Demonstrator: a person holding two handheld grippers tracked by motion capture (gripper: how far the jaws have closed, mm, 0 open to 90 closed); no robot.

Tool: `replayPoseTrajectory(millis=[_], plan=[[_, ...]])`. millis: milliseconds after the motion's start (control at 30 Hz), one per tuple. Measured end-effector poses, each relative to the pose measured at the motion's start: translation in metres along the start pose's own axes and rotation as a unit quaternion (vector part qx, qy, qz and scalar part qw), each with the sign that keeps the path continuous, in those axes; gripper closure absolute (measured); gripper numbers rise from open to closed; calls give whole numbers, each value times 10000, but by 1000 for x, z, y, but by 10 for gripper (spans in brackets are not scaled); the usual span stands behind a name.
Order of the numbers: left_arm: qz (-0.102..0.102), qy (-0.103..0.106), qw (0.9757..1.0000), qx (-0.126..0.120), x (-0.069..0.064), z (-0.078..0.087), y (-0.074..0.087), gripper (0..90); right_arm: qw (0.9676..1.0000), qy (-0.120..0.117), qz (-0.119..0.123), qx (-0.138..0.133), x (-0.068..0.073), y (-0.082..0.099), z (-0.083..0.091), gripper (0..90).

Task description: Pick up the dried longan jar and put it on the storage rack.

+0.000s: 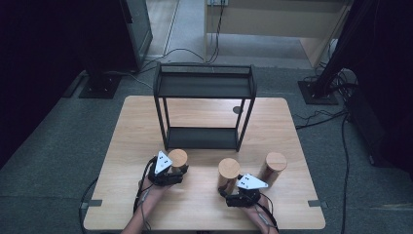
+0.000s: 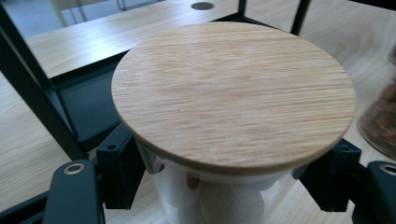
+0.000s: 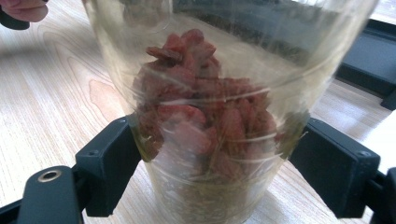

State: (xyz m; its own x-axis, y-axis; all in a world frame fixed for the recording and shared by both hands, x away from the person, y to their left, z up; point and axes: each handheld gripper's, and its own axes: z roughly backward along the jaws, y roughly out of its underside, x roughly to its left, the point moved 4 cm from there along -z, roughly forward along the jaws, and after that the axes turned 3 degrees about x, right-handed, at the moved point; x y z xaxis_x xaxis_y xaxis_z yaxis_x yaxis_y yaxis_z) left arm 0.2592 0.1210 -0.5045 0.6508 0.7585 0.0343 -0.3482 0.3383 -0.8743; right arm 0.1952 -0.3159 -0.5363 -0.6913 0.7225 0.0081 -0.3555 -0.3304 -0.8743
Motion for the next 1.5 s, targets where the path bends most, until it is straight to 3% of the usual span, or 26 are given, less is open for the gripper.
replayPoseTrajectory(millis=[133, 500, 967, 1500], plan=[[152, -183, 9997, -74, -3, -3, 0, 256, 10000, -2, 3, -8, 0, 0, 0, 171], [316, -373, 9988, -90, -8, -12, -4, 255, 10000, 3, 5, -8, 0, 0, 0, 171], [492, -298, 9983, 7, -6, -26, -15, 256, 10000, -1, 2, -13, 0, 0, 0, 170], [484, -351, 9982, 13, -4, -40, -31, 256, 10000, -10, -13, -7, -1, 0, 0, 171]])
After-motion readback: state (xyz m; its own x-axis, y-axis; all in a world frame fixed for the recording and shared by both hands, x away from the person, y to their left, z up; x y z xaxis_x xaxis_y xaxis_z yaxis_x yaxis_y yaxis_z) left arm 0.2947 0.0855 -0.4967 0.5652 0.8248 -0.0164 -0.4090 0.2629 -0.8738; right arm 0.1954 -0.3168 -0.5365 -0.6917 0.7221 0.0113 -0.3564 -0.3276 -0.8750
